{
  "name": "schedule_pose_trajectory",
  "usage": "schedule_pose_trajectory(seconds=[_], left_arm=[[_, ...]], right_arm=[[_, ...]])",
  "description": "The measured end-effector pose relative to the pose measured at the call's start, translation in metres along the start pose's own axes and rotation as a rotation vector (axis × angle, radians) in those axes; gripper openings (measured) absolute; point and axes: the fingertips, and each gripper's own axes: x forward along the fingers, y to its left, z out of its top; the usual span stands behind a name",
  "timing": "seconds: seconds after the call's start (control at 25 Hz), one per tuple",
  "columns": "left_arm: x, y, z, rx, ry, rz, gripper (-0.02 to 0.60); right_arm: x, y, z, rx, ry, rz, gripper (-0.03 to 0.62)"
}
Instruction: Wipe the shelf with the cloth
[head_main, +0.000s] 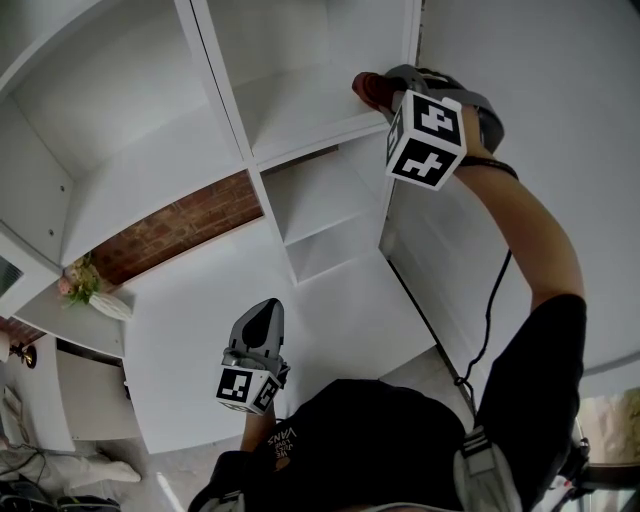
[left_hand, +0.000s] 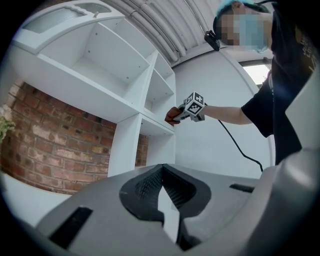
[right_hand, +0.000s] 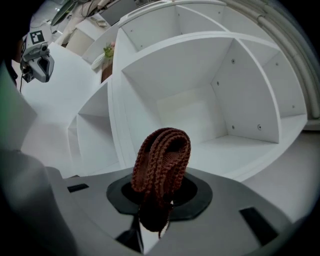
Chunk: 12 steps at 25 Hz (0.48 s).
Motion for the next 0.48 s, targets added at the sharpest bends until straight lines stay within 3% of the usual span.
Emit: schedule_pose_trajectory(seconds=[0.48], left_arm=[[-0.005,0.007,0.016,0.027,-0.006,-0.025,0.006]], right_arm=[[-0.068,0.035,-0.002,0.324,-0.225,-0.123,0.095]])
